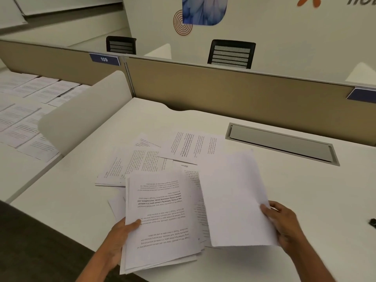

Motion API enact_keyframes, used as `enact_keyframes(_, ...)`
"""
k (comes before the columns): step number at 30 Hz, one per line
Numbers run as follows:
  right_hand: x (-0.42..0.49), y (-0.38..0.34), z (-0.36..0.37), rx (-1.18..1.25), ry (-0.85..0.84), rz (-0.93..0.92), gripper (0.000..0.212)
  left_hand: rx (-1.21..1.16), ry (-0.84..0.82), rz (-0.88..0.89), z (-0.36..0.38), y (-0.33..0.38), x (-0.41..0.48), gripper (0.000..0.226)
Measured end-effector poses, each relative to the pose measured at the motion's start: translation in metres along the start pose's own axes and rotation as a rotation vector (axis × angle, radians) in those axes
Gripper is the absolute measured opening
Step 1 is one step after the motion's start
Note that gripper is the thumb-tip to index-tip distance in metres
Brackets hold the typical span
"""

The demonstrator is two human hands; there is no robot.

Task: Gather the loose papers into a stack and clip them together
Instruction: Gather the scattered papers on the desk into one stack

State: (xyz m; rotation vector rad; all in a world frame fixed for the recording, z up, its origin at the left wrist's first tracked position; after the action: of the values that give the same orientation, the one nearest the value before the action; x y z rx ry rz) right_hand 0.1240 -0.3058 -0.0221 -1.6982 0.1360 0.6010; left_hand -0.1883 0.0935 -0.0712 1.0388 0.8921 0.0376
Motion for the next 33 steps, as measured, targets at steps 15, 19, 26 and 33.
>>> enact_keyframes(15,-0.035,0.036,0.209,-0.171,-0.148,-0.027,0.008,0.103,-0.003,0.012,0.002,0.011,0.003,0.040)
enact_keyframes(19,-0.044,0.036,0.221,-0.264,-0.145,-0.034,0.006,0.119,-0.004,0.041,-0.004,0.006,0.013,0.044)
enact_keyframes(26,-0.047,0.018,0.193,-0.319,0.029,-0.075,0.005,0.140,0.022,0.071,-0.024,0.024,0.018,0.034)
enact_keyframes(33,-0.035,-0.002,0.167,-0.315,0.047,-0.101,0.004,0.056,0.081,0.112,-0.067,0.055,0.011,0.032)
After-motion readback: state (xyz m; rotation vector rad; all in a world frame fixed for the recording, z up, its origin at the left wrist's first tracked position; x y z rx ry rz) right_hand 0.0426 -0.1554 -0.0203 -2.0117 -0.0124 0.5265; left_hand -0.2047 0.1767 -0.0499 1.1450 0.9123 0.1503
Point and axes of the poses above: each hand's wrist, its own x-axis towards the middle knuckle, its own z-axis out of the palm, y = z × x, the point moved 10 cm from there along x, towards the middle knuckle, and after that the axes turned 5 degrees about -y, right-handed, at the moved point
